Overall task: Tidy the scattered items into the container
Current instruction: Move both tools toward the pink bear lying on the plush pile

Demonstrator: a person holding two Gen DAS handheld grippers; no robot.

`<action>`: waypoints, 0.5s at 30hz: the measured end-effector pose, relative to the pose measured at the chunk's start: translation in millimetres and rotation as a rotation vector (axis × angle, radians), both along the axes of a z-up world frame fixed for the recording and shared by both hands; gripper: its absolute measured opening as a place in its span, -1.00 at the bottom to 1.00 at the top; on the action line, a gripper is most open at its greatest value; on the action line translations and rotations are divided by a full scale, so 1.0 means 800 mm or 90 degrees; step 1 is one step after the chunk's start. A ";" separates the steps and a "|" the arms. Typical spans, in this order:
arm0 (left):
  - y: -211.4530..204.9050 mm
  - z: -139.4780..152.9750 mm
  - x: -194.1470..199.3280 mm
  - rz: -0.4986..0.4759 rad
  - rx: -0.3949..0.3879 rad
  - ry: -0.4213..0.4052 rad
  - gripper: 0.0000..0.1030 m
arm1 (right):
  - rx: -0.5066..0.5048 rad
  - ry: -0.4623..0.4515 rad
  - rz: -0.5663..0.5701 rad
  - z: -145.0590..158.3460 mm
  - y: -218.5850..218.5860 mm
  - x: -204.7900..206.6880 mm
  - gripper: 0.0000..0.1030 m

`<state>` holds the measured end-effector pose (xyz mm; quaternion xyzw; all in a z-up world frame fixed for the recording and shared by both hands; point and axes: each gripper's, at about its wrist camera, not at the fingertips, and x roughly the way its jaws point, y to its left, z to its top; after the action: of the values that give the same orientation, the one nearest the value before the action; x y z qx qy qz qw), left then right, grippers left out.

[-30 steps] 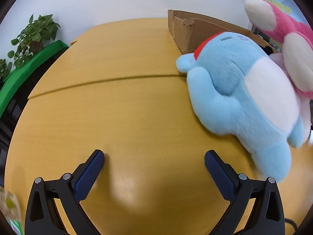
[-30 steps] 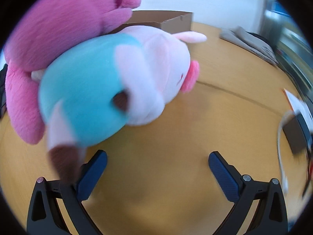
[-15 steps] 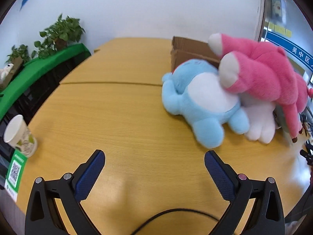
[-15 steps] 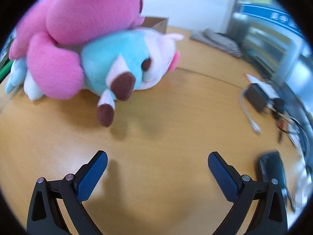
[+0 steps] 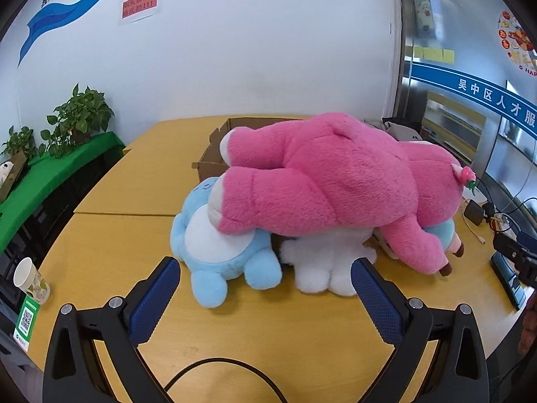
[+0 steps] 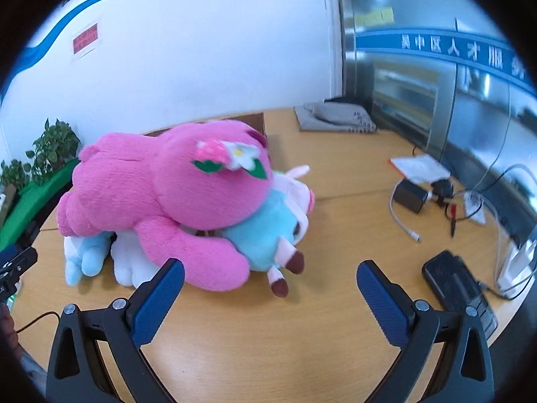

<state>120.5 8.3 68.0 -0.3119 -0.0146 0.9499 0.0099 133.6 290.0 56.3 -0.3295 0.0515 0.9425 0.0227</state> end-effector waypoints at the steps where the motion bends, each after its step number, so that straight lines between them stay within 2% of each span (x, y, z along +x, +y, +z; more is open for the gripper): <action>1: 0.004 0.002 0.001 -0.002 0.000 0.000 1.00 | 0.009 0.003 0.004 0.003 -0.007 -0.001 0.99; 6: 0.030 0.014 0.003 -0.011 -0.039 0.006 1.00 | 0.052 0.020 0.023 0.018 -0.044 -0.004 0.99; 9: 0.036 0.016 0.003 -0.006 -0.060 0.013 1.00 | 0.054 0.013 0.030 0.018 -0.054 -0.006 0.99; 15: 0.037 0.007 -0.001 -0.011 -0.055 -0.006 1.00 | 0.071 0.008 0.038 0.014 -0.059 -0.015 0.99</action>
<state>119.8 37.8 73.9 -0.3165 0.0288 0.9482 0.0043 121.8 242.6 67.2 -0.3235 -0.0109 0.9461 0.0128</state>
